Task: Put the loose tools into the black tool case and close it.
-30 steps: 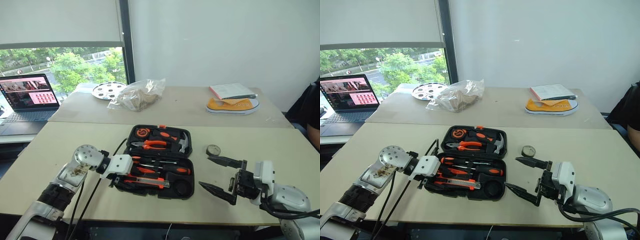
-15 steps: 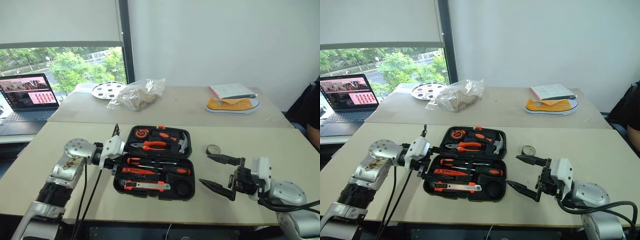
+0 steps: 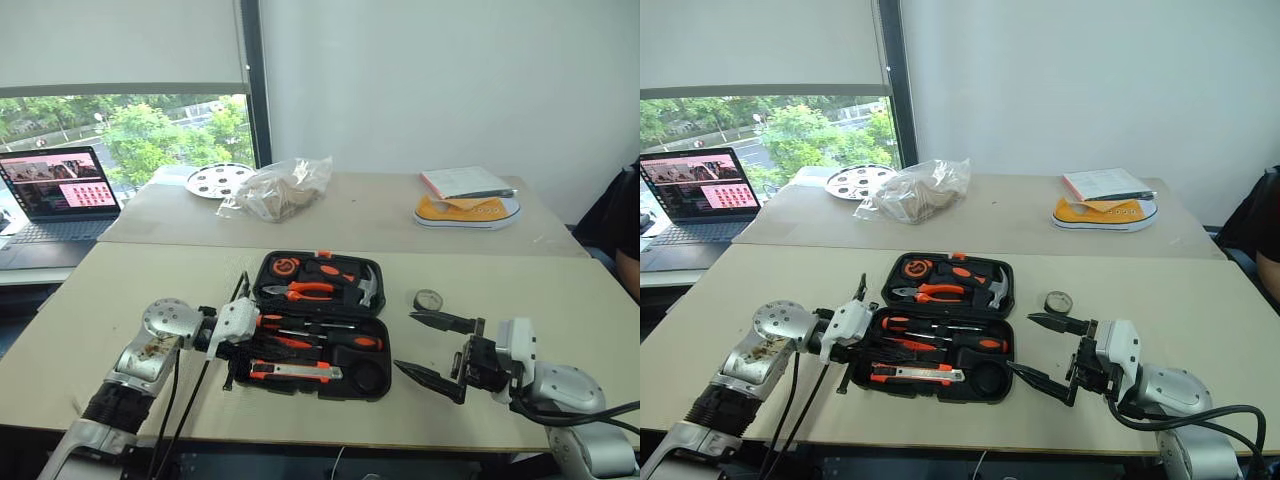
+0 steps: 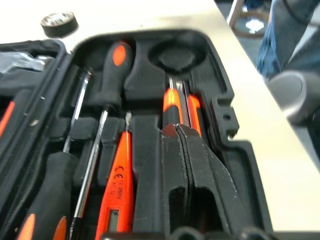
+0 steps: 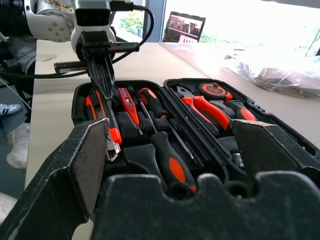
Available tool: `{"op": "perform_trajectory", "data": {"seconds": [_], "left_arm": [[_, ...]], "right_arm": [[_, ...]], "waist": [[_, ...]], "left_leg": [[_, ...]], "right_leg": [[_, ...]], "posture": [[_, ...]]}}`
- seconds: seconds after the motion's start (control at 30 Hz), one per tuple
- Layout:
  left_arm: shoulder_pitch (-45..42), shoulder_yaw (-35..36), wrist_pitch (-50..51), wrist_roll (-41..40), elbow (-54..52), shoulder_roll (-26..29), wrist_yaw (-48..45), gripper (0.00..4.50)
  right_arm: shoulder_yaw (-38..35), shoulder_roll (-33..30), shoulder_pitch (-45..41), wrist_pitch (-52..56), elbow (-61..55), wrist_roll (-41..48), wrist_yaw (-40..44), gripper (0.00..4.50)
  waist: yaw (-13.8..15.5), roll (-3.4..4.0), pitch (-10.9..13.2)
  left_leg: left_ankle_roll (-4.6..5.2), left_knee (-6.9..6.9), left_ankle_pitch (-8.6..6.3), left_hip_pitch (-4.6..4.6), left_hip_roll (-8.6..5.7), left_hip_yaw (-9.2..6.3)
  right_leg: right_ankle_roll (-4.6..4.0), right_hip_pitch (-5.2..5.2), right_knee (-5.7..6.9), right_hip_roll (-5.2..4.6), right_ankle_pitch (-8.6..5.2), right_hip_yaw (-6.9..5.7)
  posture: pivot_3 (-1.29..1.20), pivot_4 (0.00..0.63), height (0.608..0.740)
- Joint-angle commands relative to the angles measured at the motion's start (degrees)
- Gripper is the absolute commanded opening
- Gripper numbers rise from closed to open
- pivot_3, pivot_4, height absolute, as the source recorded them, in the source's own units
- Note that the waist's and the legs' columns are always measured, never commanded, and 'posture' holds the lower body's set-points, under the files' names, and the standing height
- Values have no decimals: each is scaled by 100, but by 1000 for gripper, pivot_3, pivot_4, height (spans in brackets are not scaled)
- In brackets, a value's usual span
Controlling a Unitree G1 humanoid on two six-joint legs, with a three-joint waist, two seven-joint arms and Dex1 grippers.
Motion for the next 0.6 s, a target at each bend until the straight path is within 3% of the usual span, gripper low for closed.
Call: {"op": "perform_trajectory", "data": {"seconds": [0.03, 0.33, 0.4, 0.6], "left_arm": [[29, -119, -248, 255, 95, 21, 83, 35], [157, -513, -206, 902, 281, 107, 397, 35], [233, -557, -216, 911, 233, 99, 431, 35], [387, -20, -177, 192, 87, -65, 633, 35]], "right_arm": [[-101, 19, -20, -169, -85, -6, -43, 4500], [-77, 59, -96, -192, -23, -42, -73, 4500], [-81, 65, -49, -193, -39, -56, -65, 4500], [-325, -40, 149, -102, -93, 18, -131, 4500]], "waist": [[3, 0, 0], [6, 7, -4], [-1, 7, -5], [3, 27, -17]], "left_leg": [[0, 0, 0, 0, 0, 0], [9, -1, -6, 24, 2, -3], [57, -8, -35, 78, 7, -2], [52, -11, -33, 96, 6, 0]], "right_leg": [[0, 0, 0, 0, 0, -1], [2, 69, -5, -4, -1, 0], [43, 105, -11, -6, -26, 0], [37, 106, -9, -14, -23, 12]], "posture": [[0, 150, 740], [0, 150, 740], [0, 150, 740], [0, 150, 740]]}}
